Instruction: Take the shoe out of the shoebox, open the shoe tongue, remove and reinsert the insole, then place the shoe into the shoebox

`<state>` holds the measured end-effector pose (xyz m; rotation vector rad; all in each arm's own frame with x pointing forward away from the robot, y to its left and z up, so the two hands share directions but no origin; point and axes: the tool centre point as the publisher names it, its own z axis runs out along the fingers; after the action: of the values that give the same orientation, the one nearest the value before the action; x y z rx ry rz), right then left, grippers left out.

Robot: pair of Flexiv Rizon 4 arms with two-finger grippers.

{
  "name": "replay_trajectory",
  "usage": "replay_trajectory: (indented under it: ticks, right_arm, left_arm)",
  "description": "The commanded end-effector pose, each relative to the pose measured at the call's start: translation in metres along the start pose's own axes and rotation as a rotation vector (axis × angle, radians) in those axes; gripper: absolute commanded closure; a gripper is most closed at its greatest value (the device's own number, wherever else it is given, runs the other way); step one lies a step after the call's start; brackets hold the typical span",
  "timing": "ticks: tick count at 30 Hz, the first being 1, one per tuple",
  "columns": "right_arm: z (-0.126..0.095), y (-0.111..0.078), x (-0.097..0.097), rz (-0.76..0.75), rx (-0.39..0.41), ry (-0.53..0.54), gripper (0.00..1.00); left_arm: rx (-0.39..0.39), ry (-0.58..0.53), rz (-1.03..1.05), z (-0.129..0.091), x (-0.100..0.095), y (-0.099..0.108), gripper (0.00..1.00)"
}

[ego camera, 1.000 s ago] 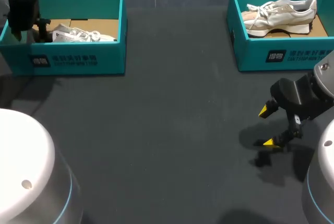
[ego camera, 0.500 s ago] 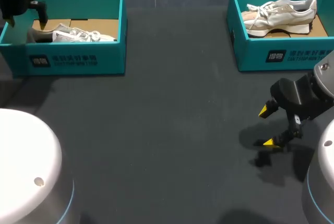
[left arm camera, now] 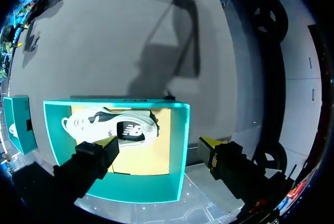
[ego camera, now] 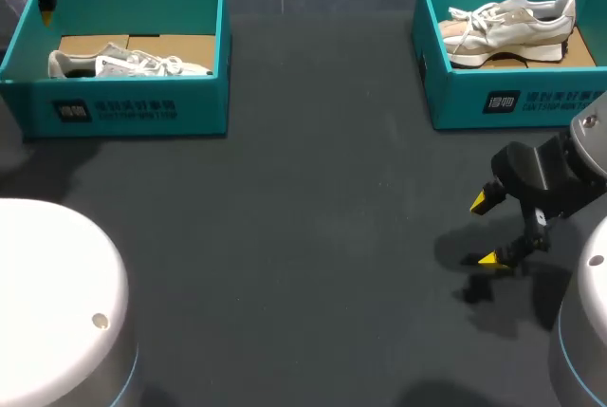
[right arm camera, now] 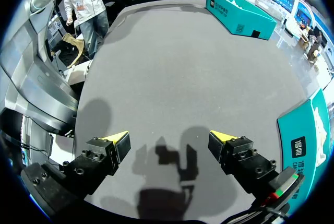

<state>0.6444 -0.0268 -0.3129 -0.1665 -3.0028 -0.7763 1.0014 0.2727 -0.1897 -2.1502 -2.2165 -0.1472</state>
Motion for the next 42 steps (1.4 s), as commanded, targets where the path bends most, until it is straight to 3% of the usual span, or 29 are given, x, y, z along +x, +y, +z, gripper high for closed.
replay_trajectory:
  ticks: [1,21,25,28,35,40,42]
  right_arm:
    - [0.000,0.000,0.002,0.000,0.002,-0.003,0.00]
    - [0.000,0.000,0.002,0.000,0.002,-0.003,0.00]
    - [-0.031,0.008,-0.021,0.001,0.023,-0.057,0.00]
    - [-0.056,0.015,-0.042,0.085,0.106,-0.034,0.00]
    - [-0.110,0.031,-0.087,0.297,0.188,-0.034,0.00]
    - [-0.140,0.023,-0.118,0.427,0.197,-0.086,0.00]
    - [-0.152,0.025,-0.132,0.425,0.302,-0.094,0.00]
  left_arm:
    - [-0.006,-0.017,-0.001,-0.017,0.008,-0.010,0.00]
    - [0.007,-0.072,0.039,-0.037,0.013,-0.016,0.00]
    - [0.007,-0.072,0.039,-0.037,0.013,-0.016,0.00]
    - [0.007,-0.072,0.039,-0.037,0.013,-0.016,0.00]
    - [0.007,-0.072,0.039,-0.037,0.013,-0.016,0.00]
    - [0.007,-0.072,0.039,-0.037,0.013,-0.016,0.00]
    - [0.007,-0.072,0.039,-0.037,0.013,-0.016,0.00]
